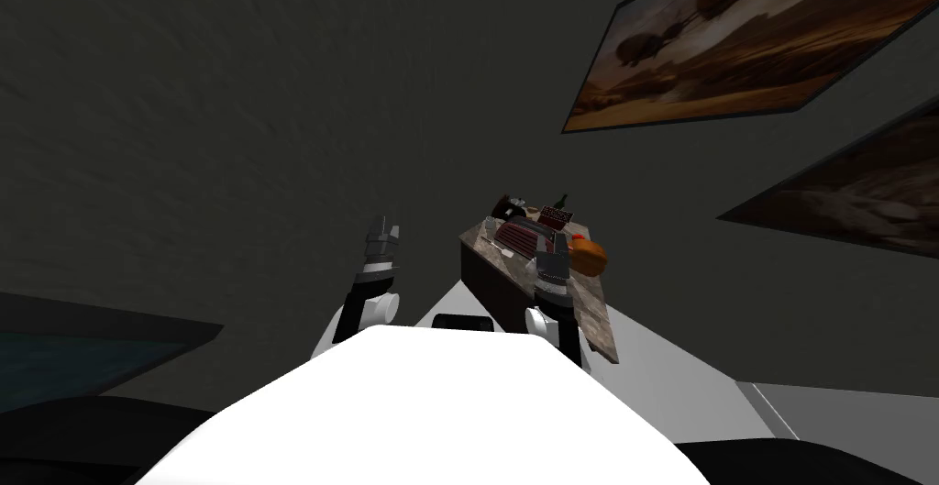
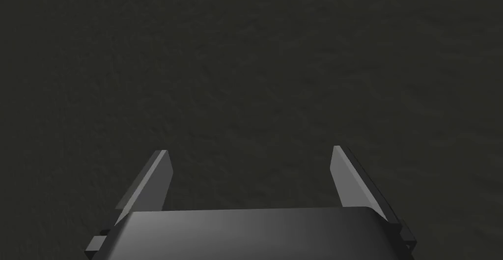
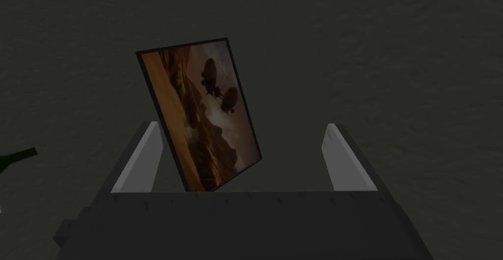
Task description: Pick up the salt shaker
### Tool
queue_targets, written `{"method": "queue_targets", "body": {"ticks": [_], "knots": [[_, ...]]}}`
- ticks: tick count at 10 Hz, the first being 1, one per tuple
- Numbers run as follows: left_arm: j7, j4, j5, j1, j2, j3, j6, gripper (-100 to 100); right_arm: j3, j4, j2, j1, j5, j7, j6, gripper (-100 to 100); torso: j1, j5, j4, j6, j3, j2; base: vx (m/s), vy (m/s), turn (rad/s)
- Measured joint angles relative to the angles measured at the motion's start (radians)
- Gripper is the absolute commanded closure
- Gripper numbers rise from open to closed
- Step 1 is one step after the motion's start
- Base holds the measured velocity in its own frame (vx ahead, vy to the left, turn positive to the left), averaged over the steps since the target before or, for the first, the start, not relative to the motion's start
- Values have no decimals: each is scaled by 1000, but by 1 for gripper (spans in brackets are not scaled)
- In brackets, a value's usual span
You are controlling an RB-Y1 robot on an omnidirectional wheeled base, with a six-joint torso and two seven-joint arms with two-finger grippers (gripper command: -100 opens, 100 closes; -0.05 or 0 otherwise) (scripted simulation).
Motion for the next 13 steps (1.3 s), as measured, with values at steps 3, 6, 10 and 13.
{"method": "queue_targets", "body": {"ticks": [3, 6, 10, 13], "knots": [[0, 0, 0, 0, 0, 0, 0, 0, 2, 39, -79, -6, 3, 22, -6, -100, -1, 0, 1, 0, 2, 4, -62, -14, -21], [0, 0, 0, 0, 0, 0, 0, 0, 9, 75, -148, -12, 6, 57, -3, -100, -1, 0, 1, 0, 3, 6, -87, -12, -24], [0, 0, 0, 0, 0, 0, 0, 0, 18, 139, -239, -18, 5, 113, -11, -100, -2, -1, 2, 0, 4, 7, -98, -21, -16], [0, 0, 0, 0, 0, 0, 0, 0, 22, 196, -307, -31, 5, 157, -15, -100, -2, 0, 1, 0, 3, 6, -87, -18, -6]]}}
